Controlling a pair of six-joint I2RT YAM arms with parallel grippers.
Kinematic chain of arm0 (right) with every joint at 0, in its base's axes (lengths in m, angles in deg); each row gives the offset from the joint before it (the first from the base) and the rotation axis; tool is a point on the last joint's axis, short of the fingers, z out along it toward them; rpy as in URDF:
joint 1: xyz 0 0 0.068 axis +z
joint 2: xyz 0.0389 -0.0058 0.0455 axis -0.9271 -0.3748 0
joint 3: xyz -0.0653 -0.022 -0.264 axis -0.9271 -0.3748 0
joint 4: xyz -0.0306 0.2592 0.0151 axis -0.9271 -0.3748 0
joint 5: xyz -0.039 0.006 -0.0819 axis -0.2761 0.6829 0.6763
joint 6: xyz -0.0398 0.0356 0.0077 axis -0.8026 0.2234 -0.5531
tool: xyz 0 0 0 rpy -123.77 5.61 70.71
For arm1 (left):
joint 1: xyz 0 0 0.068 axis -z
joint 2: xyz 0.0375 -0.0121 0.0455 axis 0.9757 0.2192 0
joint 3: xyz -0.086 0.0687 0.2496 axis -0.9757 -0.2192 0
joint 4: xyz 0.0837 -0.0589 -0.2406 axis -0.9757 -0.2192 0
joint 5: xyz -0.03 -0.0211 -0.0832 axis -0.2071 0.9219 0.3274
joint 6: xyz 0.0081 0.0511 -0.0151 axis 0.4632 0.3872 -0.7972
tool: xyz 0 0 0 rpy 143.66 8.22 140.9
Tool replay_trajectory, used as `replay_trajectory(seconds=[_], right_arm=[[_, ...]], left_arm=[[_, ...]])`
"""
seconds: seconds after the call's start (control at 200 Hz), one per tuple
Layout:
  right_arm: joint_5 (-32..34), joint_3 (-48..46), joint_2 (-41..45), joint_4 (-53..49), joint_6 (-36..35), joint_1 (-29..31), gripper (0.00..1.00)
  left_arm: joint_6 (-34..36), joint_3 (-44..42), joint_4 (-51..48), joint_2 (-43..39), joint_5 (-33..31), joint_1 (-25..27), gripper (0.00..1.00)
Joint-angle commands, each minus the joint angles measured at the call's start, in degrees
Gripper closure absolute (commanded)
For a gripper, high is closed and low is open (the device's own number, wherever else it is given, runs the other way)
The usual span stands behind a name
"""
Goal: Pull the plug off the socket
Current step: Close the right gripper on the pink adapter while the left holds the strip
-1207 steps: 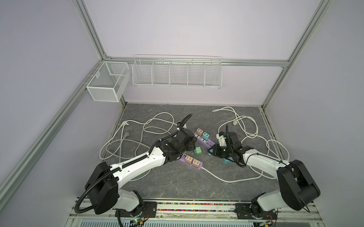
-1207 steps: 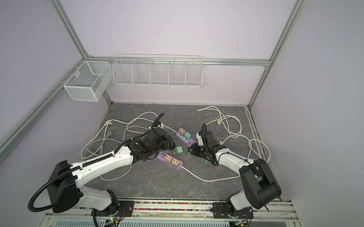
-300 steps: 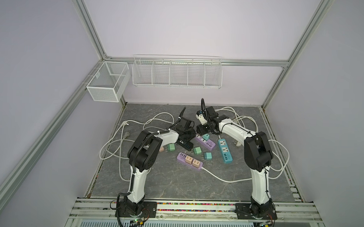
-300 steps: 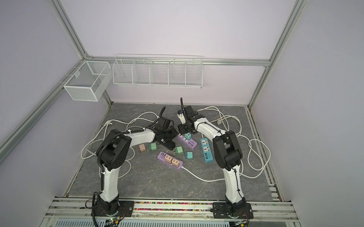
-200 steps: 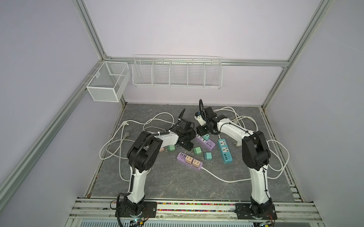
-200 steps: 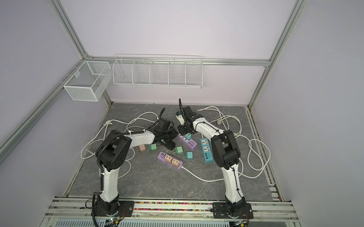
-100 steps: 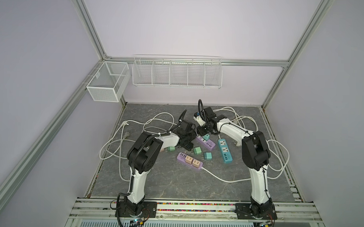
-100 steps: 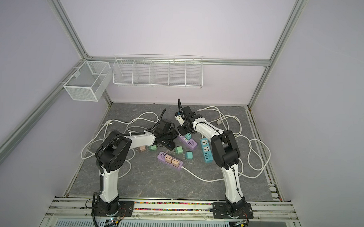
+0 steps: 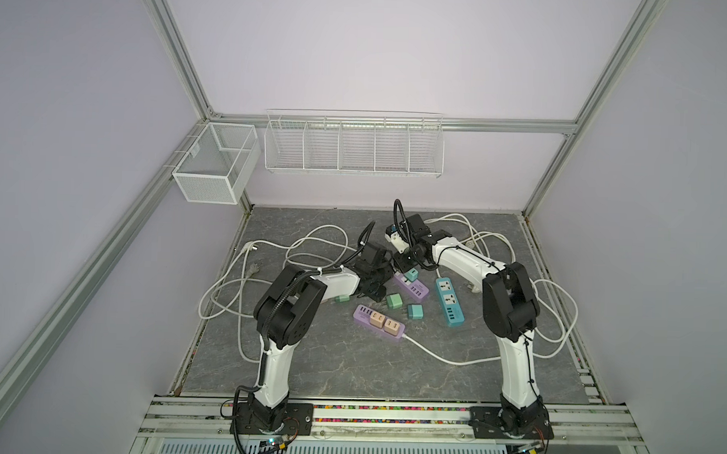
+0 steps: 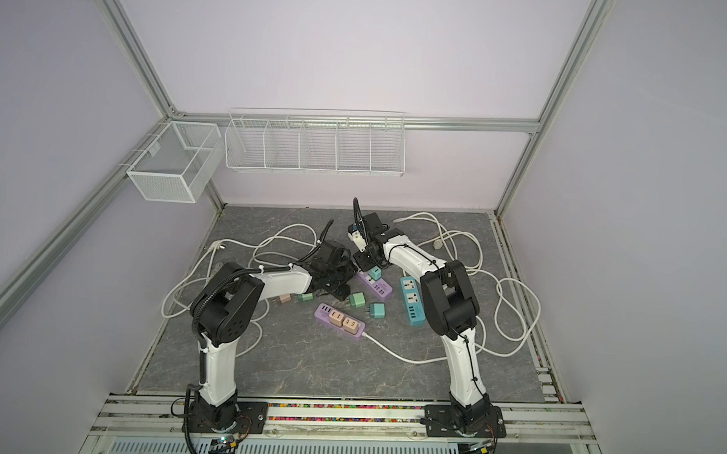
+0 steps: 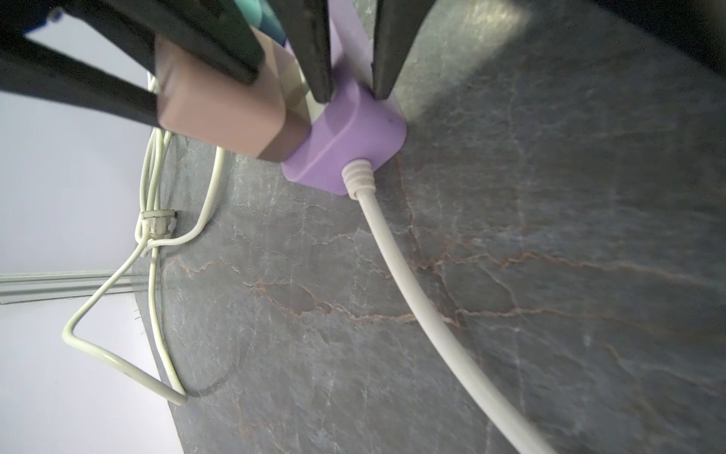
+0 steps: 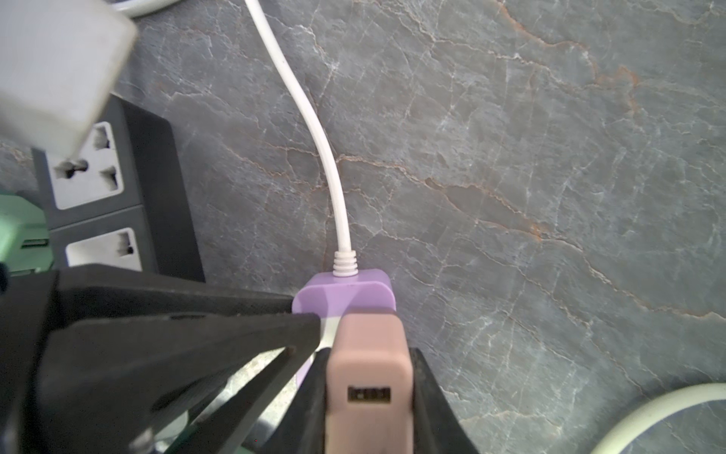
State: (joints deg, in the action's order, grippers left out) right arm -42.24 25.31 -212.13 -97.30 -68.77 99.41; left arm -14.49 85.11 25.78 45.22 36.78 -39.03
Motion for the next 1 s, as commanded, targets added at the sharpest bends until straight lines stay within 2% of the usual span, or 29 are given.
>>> replay_trajectory(seconds=[0.0, 0.175, 0.465, 0.65, 0.905, 0.995], right_arm=[[0.83, 1.28, 1.56, -0.38, -0.31, -0.97, 0.71], [-2.42, -0.34, 3.01, 0.18, 0.52, 0.37, 0.71], [0.65, 0.64, 3.49, 0.01, -0.03, -1.58, 0.73], [-3.20, 0.32, 3.67, -0.02, 0.71, -0.48, 0.73], [1.68, 2.46, 3.05, -1.26, -1.07, -1.03, 0.73], [0.99, 2.35, 3.14, -1.58, -0.82, -0.49, 0.73]], left_arm=[[-0.62, -2.00, -9.26, 2.63, -0.90, 1.59, 0.80], [-0.62, -1.77, -9.44, 3.24, -1.08, 1.77, 0.81], [-0.58, -2.81, -8.93, 2.78, -1.64, 1.77, 0.81], [-0.64, -2.70, -9.00, 2.52, -1.95, 1.77, 0.81], [-0.59, -2.34, -9.31, 2.86, -1.70, 1.77, 0.81], [-0.58, -2.34, -9.17, 2.91, -1.73, 1.77, 0.81]])
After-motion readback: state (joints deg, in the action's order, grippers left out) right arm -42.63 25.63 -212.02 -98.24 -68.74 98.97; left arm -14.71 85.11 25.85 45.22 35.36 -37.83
